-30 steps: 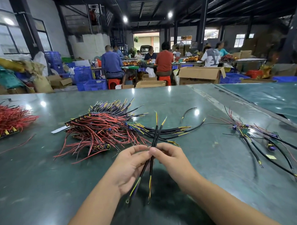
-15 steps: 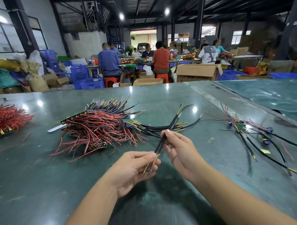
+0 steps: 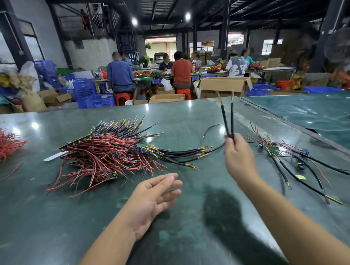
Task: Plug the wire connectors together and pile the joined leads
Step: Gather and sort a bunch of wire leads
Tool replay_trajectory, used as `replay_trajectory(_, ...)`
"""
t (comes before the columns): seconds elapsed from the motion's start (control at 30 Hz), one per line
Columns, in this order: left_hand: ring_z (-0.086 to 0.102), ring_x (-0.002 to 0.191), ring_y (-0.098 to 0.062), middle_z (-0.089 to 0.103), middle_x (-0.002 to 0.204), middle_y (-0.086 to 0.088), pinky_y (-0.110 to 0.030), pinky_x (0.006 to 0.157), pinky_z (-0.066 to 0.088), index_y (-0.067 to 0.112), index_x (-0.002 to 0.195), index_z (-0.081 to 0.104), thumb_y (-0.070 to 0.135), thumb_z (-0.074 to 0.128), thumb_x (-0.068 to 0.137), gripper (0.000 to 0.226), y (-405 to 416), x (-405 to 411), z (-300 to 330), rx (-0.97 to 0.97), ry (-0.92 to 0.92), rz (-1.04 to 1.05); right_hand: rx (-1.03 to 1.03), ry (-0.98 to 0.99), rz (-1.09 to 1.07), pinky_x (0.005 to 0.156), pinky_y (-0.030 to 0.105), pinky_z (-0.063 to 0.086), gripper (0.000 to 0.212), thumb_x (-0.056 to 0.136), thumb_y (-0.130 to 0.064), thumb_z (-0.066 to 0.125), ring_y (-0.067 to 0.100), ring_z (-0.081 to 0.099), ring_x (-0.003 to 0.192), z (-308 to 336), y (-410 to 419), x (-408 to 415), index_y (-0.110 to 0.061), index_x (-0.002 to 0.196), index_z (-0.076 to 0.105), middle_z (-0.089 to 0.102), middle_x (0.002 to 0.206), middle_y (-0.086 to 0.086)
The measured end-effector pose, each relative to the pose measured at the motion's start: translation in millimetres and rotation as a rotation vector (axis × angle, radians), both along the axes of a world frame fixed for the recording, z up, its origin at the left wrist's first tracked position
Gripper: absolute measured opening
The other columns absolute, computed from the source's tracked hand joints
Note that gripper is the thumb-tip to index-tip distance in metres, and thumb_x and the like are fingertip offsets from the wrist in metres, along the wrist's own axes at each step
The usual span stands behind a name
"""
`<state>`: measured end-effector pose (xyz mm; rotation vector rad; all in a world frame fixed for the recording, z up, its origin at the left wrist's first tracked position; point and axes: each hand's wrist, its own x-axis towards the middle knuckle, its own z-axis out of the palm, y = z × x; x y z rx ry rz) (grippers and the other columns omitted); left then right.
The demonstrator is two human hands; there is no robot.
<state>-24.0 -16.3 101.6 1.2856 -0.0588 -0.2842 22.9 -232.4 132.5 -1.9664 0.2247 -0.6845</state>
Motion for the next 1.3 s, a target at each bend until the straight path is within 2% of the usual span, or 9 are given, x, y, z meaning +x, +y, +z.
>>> replay_trajectory(0.1,0.07,0.082,-0.015,0.073,0.102,-0.01,-0.028,0.073,0.054,0.016,0.096,0.076,0.036,0.072,0.062,0.039,1,2,-1,-0.02,0.003,0.021,-0.405,0.356,-0.206,0.073,0.037,0.033,0.014,0.09,-0.002,0.042,0.038,0.053,0.101,-11,-55,10,-0.001,0.102,0.049,0.056,0.111,0.023)
replay_trajectory(0.17,0.07,0.081,-0.015,0.073,0.102,-0.011,-0.028,0.073,0.054,0.015,0.096,0.076,0.034,0.072,0.063,0.038,1,2,-2,-0.023,0.006,0.017,-0.476,0.526,-0.257,0.081,0.039,0.04,0.021,0.087,0.001,0.043,0.041,0.052,0.109,-20,-77,12,0.005,0.106,0.05,0.052,0.118,0.026)
replay_trajectory(0.37,0.069,0.079,-0.015,0.073,0.098,-0.01,-0.029,0.073,0.054,0.016,0.097,0.076,0.031,0.071,0.065,0.036,2,4,-3,-0.023,-0.003,0.011,-0.654,0.681,-0.336,0.096,0.037,0.038,0.031,0.089,-0.001,0.042,0.036,0.044,0.118,-30,-96,17,0.002,0.119,0.053,0.049,0.125,0.02)
replay_trajectory(0.5,0.069,0.077,-0.015,0.073,0.094,-0.009,-0.028,0.072,0.054,0.016,0.096,0.076,0.031,0.07,0.064,0.035,2,5,-2,-0.024,0.0,0.017,-0.737,0.652,-0.383,0.096,0.038,0.037,0.036,0.089,-0.003,0.044,0.038,0.035,0.122,-36,-95,21,-0.001,0.125,0.045,0.04,0.129,0.018)
replay_trajectory(0.77,0.068,0.074,-0.014,0.073,0.09,-0.007,-0.025,0.068,0.056,0.014,0.094,0.076,0.025,0.068,0.071,0.026,4,8,-3,-0.033,-0.004,0.059,-0.969,0.667,-0.344,0.101,0.035,0.038,0.032,0.089,-0.014,0.047,0.031,0.043,0.123,-39,-102,17,-0.008,0.118,0.059,0.054,0.127,0.01)
replay_trajectory(0.97,0.066,0.064,-0.01,0.071,0.078,-0.003,-0.022,0.061,0.056,0.012,0.094,0.072,0.01,0.058,0.089,0.015,6,17,-3,-0.12,-0.018,0.233,-0.626,0.252,-0.104,0.094,0.034,0.041,0.037,0.084,-0.006,0.048,0.032,0.052,0.115,-8,-43,17,-0.014,0.115,0.066,0.059,0.124,0.01)
replay_trajectory(1.07,0.059,0.053,-0.004,0.068,0.075,0.001,-0.014,0.054,0.052,0.016,0.089,0.069,-0.001,0.053,0.091,0.023,9,25,-5,-0.195,-0.122,0.593,-0.543,0.067,0.145,0.089,0.033,0.045,0.032,0.087,-0.009,0.046,0.027,0.055,0.11,11,18,18,-0.018,0.109,0.068,0.06,0.117,0.005)
replay_trajectory(1.23,0.05,0.048,0.001,0.058,0.084,0.002,-0.011,0.048,0.043,0.027,0.091,0.059,-0.011,0.04,0.089,0.042,27,38,-9,-0.102,-0.353,1.027,-1.04,0.397,0.396,0.083,0.035,0.041,0.019,0.084,-0.02,0.048,0.034,0.053,0.112,20,98,45,-0.014,0.101,0.058,0.058,0.117,0.011)
replay_trajectory(1.3,0.05,0.048,0.002,0.057,0.085,0.002,-0.011,0.047,0.042,0.028,0.091,0.058,-0.012,0.039,0.087,0.045,28,40,-10,-0.075,-0.378,1.045,-1.122,0.486,0.374,0.094,0.04,0.038,0.035,0.088,-0.025,0.05,0.035,0.045,0.121,10,120,64,-0.011,0.119,0.052,0.051,0.128,0.013)
